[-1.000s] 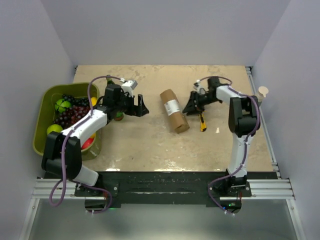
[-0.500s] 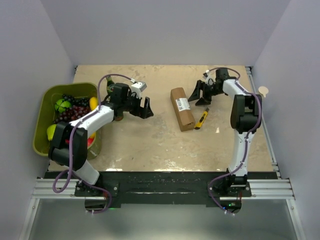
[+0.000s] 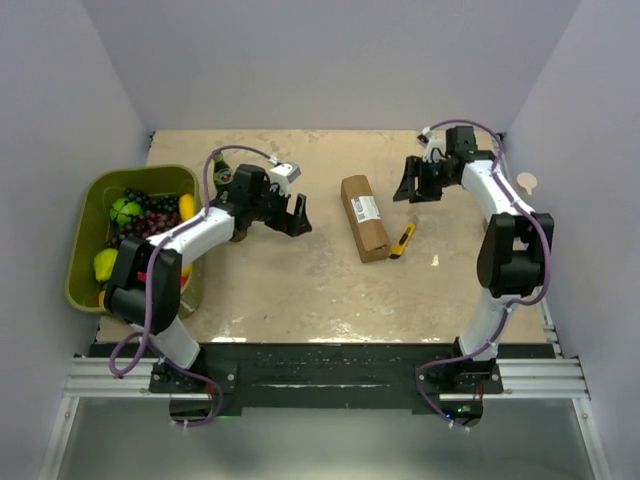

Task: Unpack the express box
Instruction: Adjust the express box at the center of the board.

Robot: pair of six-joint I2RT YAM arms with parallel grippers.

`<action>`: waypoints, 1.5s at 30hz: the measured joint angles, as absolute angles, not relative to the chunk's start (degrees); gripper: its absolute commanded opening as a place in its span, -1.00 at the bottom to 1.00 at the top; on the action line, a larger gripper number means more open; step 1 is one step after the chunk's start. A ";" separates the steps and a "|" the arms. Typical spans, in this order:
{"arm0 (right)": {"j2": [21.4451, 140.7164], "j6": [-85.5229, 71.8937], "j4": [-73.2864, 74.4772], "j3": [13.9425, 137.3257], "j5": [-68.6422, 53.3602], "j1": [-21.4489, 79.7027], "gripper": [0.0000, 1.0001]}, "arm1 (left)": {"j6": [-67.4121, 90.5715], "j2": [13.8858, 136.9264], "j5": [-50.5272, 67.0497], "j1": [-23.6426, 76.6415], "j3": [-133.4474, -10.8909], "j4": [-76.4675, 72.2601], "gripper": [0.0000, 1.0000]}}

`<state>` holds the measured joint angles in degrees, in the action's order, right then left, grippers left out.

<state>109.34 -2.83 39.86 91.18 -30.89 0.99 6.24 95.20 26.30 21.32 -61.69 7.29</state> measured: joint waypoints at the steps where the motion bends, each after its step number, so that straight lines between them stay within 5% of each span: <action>1: 109.14 -2.59 40.16 89.65 -30.48 1.39 -0.14 | 6.15 95.53 26.33 21.54 -62.17 7.25 0.87; 5: 109.12 -3.03 41.23 82.85 -29.76 5.02 -0.31 | 5.26 96.82 26.33 21.96 -63.61 7.22 0.88; 13: 108.31 -8.40 40.88 77.97 -33.82 17.52 -0.26 | 2.66 97.67 24.88 22.37 -65.08 7.51 1.00; 23: 101.51 -11.18 39.07 77.95 -29.76 5.96 0.00 | -11.09 103.26 18.57 30.46 -76.05 10.81 1.00; 32: 101.30 -10.31 37.47 80.93 -28.86 4.10 0.04 | -28.12 104.88 20.40 31.97 -83.72 15.53 0.99; 45: 117.91 -0.71 37.23 95.81 -47.68 -2.39 0.11 | -25.32 93.38 21.19 28.71 -65.65 14.15 1.00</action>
<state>117.91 -0.71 37.23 95.81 -47.68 -2.39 -25.32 93.38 21.19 28.71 -65.65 14.15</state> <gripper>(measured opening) 0.559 0.996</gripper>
